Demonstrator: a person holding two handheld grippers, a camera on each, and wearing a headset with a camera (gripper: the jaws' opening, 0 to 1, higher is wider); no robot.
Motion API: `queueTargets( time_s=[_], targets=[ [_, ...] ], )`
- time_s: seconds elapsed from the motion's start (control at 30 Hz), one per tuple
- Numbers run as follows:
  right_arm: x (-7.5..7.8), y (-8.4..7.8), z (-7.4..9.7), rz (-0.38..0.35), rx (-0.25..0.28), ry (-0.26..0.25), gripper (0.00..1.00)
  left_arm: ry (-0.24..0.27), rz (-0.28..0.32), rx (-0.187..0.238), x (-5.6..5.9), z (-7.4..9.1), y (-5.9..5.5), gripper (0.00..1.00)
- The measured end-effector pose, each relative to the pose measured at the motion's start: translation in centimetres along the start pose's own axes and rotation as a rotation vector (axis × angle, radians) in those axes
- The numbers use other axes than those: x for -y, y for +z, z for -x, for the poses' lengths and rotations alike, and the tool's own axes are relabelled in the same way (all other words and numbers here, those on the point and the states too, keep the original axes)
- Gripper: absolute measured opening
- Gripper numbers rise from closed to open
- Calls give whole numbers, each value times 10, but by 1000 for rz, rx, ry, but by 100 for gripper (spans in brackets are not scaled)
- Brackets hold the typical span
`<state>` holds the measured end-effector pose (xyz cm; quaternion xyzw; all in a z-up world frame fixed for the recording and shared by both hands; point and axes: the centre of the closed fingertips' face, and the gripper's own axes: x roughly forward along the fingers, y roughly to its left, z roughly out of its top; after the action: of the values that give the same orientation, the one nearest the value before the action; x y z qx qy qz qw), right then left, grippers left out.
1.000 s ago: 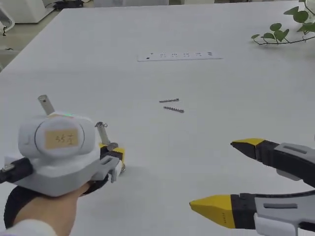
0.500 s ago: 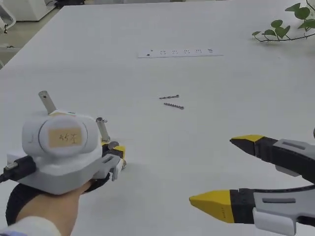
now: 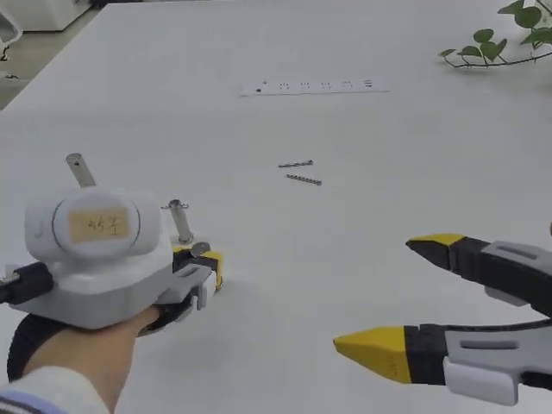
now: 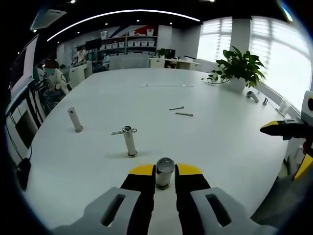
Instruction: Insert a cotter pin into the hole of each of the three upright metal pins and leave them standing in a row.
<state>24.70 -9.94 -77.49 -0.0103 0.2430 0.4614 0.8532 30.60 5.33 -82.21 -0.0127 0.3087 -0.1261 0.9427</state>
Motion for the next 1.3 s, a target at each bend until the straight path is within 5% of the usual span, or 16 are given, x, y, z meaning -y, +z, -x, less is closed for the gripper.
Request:
queueTargets(
  time_s=[0.27, 0.43, 0.77, 0.87, 1.17, 1.3],
  targets=[
    [1, 1, -2, 5, -10, -16, 86, -54, -130, -59, 4, 16, -12, 24],
    [0, -11, -1, -14, -32, -35, 86, -146, -256, -131, 11, 25, -22, 36],
    [0, -24, 6, -9, -75, -72, 86, -241, -309, -53, 12, 41, -3, 56],
    [2, -28, 6, 5, -100, -80, 86, -192, -414, -27, -1, 40, 4, 66],
    [8, -29, 5, 50, -151, -65, 86, -313, -397, -25, 7, 47, 1, 93],
    [11, -22, 3, 71, -161, -47, 86, -302, -380, -25, 3, 46, -1, 99]
  ],
)
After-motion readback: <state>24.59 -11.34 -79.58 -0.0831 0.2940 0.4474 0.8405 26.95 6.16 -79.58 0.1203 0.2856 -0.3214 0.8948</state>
